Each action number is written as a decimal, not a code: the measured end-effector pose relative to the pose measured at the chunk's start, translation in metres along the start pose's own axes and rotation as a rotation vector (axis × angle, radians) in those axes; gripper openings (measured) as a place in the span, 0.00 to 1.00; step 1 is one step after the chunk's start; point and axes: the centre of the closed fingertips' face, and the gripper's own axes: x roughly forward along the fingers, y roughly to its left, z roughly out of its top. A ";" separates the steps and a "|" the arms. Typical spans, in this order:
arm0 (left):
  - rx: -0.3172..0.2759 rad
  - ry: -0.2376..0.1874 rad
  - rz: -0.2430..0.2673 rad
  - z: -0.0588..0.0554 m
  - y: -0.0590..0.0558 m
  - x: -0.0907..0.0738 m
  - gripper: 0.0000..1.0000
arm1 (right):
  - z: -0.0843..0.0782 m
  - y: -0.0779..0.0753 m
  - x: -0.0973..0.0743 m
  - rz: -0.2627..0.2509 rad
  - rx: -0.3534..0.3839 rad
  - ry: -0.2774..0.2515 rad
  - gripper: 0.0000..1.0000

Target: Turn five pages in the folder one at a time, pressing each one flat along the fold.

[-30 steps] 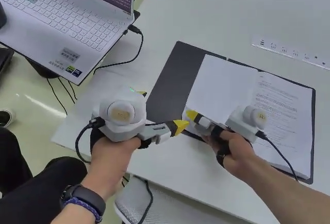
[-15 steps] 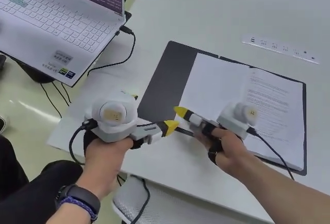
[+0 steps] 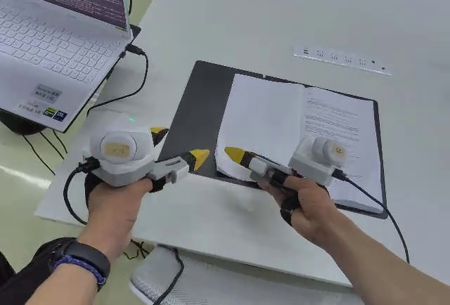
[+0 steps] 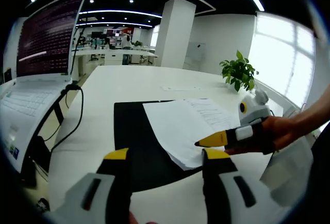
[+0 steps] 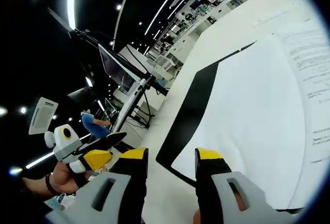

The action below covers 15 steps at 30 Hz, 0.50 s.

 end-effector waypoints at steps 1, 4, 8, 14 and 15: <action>0.010 0.004 -0.013 0.001 -0.004 0.004 0.53 | 0.002 -0.002 -0.004 -0.005 -0.009 -0.002 0.35; 0.028 0.006 -0.042 0.005 -0.013 0.013 0.47 | 0.009 -0.008 -0.021 -0.027 -0.046 -0.010 0.35; 0.070 0.041 -0.078 0.002 -0.026 0.031 0.42 | 0.020 -0.020 -0.046 -0.057 -0.055 -0.044 0.37; 0.124 0.095 -0.108 -0.009 -0.036 0.055 0.34 | 0.032 -0.032 -0.080 -0.101 -0.071 -0.072 0.41; 0.129 0.109 -0.104 -0.012 -0.035 0.058 0.34 | 0.033 -0.034 -0.084 -0.106 -0.073 -0.075 0.42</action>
